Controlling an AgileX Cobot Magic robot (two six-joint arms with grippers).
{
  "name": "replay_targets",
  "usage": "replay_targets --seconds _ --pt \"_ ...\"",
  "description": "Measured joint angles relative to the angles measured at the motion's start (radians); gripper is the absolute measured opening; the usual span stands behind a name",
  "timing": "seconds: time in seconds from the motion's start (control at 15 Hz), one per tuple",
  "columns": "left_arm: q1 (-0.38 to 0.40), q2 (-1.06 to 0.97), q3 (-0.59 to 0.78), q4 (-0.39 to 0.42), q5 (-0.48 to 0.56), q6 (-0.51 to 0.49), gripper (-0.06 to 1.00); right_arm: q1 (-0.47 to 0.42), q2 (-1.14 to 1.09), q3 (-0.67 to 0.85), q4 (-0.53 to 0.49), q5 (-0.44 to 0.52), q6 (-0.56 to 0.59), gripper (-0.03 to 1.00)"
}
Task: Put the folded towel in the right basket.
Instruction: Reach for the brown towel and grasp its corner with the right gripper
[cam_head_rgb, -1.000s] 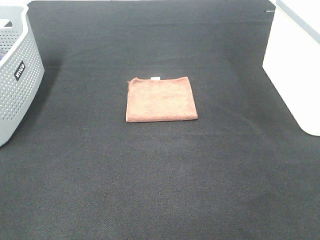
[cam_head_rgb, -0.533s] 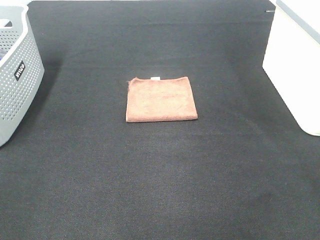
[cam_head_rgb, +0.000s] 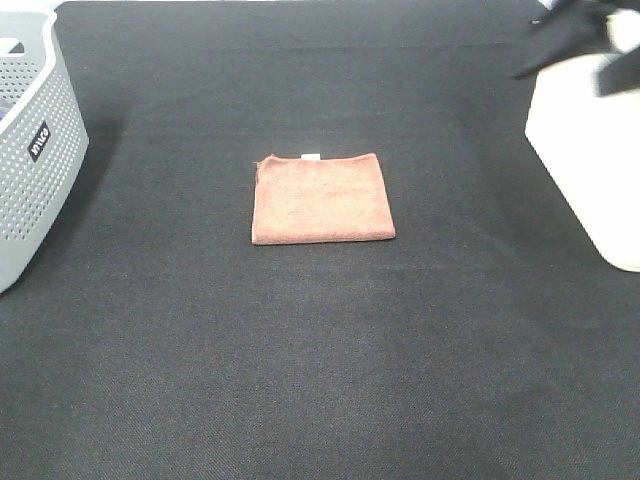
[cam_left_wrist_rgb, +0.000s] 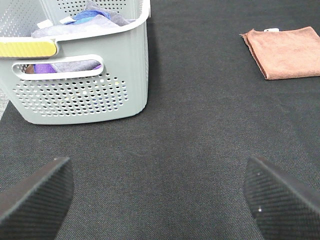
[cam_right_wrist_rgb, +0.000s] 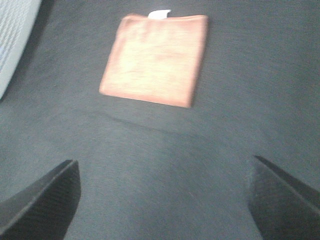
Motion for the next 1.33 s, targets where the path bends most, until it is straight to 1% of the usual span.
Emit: replay_targets --seconds 0.13,0.27,0.33,0.47,0.8,1.07,1.13,1.33 --pt "0.0 0.0 0.0 0.0 0.0 0.0 0.87 0.083 0.118 -0.08 0.001 -0.001 -0.012 0.83" --pt "0.0 0.0 0.0 0.0 0.0 0.0 0.87 0.119 0.276 -0.19 0.019 0.001 0.001 0.83" --pt "0.0 0.0 0.0 0.0 0.0 0.0 0.87 0.119 0.276 -0.19 0.019 0.001 0.001 0.83" --pt "0.0 0.0 0.0 0.0 0.0 0.0 0.87 0.119 0.44 -0.299 0.019 0.021 0.013 0.82" --pt "0.0 0.0 0.0 0.0 0.0 0.0 0.87 0.119 0.758 -0.55 0.048 0.155 0.079 0.82" --pt "0.0 0.0 0.0 0.0 0.0 0.0 0.87 0.111 0.957 -0.73 0.053 0.179 0.112 0.82" --pt "0.0 0.0 0.0 0.0 0.0 0.0 0.87 0.111 0.957 -0.73 0.053 0.179 0.112 0.82" --pt "0.0 0.0 0.0 0.0 0.0 0.0 0.87 0.08 1.051 -0.804 0.062 0.178 0.113 0.82"
